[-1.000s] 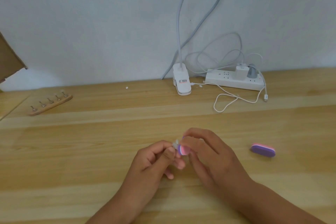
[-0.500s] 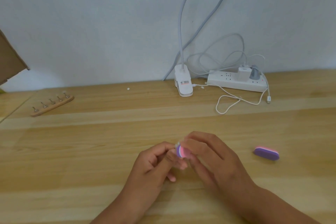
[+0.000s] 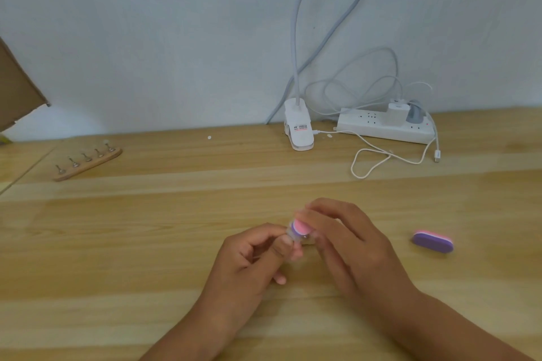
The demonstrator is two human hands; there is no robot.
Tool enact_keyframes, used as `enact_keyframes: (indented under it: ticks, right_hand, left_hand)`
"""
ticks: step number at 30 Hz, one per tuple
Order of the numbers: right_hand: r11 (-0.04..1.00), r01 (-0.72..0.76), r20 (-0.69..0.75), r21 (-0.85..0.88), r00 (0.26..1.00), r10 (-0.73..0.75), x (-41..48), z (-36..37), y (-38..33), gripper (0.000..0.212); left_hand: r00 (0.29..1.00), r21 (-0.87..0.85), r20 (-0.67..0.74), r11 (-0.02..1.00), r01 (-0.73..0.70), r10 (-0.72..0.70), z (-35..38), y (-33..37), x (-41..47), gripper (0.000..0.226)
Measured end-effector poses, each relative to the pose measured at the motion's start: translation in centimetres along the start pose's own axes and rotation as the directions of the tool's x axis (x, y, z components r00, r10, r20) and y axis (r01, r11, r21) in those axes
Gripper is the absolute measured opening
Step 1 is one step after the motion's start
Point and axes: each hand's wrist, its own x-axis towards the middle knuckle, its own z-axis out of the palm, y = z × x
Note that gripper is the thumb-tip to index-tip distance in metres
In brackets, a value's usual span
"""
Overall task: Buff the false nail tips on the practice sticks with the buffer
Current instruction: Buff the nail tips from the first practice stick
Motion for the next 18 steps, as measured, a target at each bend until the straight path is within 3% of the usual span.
enact_keyframes:
  ticks: [5,10,15,18]
  right_hand:
    - [0.989,0.111,0.037,0.1,0.993,-0.115,-0.24,0.1,-0.29,0.027]
    - [1.0,0.005,-0.002,0.028,1.0,-0.005,-0.15,0.18,0.3,0.031]
    - [0.993,0.102,0.034,0.066,0.994,-0.104,-0.22,0.14,-0.33,0.028]
    - [1.0,-0.011,-0.019,-0.008,1.0,0.011,0.14,0.1,0.07,0.028]
  left_hand:
    - [1.0,0.046,0.0,0.999,-0.019,0.019,0.15,0.03,-0.13,0.021]
    - [0.999,0.042,-0.031,0.999,-0.021,0.022,0.05,-0.05,-0.06,0.015]
    - [0.998,0.021,-0.065,1.0,-0.015,0.016,0.04,0.14,-0.09,0.014]
    - [0.995,-0.016,-0.104,1.0,0.003,-0.005,0.06,-0.1,0.02,0.015]
